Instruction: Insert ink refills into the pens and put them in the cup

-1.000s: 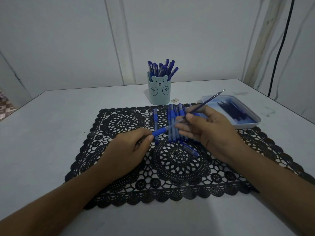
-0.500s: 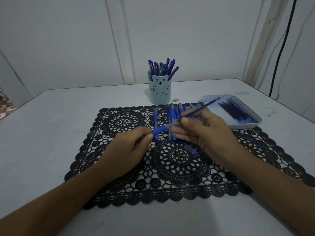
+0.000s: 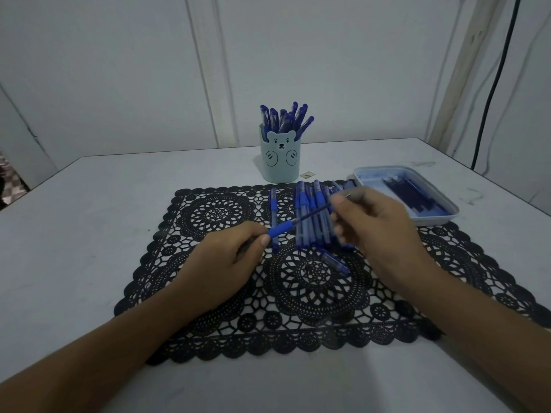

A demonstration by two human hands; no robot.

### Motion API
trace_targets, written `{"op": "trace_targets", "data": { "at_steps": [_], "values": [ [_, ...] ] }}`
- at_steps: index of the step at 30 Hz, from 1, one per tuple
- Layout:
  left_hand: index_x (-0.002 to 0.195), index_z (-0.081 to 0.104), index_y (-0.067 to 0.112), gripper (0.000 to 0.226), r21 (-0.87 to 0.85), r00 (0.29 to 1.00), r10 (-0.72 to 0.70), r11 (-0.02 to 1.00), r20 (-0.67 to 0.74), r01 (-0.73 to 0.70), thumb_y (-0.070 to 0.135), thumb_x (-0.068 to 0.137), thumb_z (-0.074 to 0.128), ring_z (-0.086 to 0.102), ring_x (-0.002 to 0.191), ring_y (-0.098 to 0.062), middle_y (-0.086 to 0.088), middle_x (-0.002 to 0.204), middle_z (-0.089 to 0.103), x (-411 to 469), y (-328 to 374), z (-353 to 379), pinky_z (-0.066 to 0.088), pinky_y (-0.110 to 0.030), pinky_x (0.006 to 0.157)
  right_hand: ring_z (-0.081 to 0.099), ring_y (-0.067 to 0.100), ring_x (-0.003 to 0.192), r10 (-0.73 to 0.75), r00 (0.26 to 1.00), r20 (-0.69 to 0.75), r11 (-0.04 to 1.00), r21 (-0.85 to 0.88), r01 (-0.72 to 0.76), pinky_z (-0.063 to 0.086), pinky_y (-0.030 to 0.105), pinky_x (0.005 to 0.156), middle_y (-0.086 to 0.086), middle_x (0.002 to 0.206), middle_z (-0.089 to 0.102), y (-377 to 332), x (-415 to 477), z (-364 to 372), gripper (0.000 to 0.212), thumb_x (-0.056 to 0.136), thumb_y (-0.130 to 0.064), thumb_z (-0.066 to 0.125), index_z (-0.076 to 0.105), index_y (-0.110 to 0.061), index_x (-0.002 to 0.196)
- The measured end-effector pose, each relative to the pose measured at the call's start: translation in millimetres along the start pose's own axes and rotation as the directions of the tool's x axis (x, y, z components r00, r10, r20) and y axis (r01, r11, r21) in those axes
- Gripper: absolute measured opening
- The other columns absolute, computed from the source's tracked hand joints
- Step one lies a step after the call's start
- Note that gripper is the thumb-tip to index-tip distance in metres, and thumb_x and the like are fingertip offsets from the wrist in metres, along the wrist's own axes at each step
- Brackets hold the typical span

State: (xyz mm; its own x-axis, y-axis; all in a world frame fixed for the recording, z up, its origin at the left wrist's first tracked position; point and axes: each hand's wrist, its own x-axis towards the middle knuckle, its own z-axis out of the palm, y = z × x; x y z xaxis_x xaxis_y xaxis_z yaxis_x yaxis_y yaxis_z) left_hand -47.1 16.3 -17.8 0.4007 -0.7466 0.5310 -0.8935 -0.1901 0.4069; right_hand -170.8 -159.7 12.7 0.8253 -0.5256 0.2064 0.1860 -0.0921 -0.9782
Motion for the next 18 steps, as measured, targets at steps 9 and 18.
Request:
{"op": "trace_targets", "data": {
  "at_steps": [9, 18],
  "values": [
    [0.095, 0.059, 0.023, 0.03, 0.023, 1.0, -0.017, 1.0, -0.014, 0.018, 0.04, 0.089, 0.035, 0.049, 0.054, -0.013, 0.006, 0.06, 0.056, 0.9, -1.1, 0.6, 0.037, -0.02, 0.044, 0.048, -0.006, 0.077, -0.027, 0.878, 0.479, 0.492, -0.758, 0.428, 0.038, 0.009, 0.07, -0.019, 0.085, 0.052, 0.5, -8.0, 0.9, 0.03, 0.085, -0.043, 0.054, 0.061, -0.028, 0.11],
    [0.094, 0.06, 0.023, 0.028, 0.028, 1.0, -0.007, 1.0, -0.013, 0.008, 0.038, 0.089, 0.037, 0.049, 0.054, -0.014, 0.007, 0.058, 0.054, 1.5, 1.2, 0.4, 0.036, -0.019, 0.043, 0.055, -0.006, 0.066, -0.173, 0.973, 0.156, 0.836, -0.5, 0.228, 0.043, 0.005, 0.061, -0.01, 0.076, 0.063, -2.5, -0.3, -3.8, 0.016, 0.085, -0.016, 0.061, 0.062, -0.032, 0.082]
  ]
}}
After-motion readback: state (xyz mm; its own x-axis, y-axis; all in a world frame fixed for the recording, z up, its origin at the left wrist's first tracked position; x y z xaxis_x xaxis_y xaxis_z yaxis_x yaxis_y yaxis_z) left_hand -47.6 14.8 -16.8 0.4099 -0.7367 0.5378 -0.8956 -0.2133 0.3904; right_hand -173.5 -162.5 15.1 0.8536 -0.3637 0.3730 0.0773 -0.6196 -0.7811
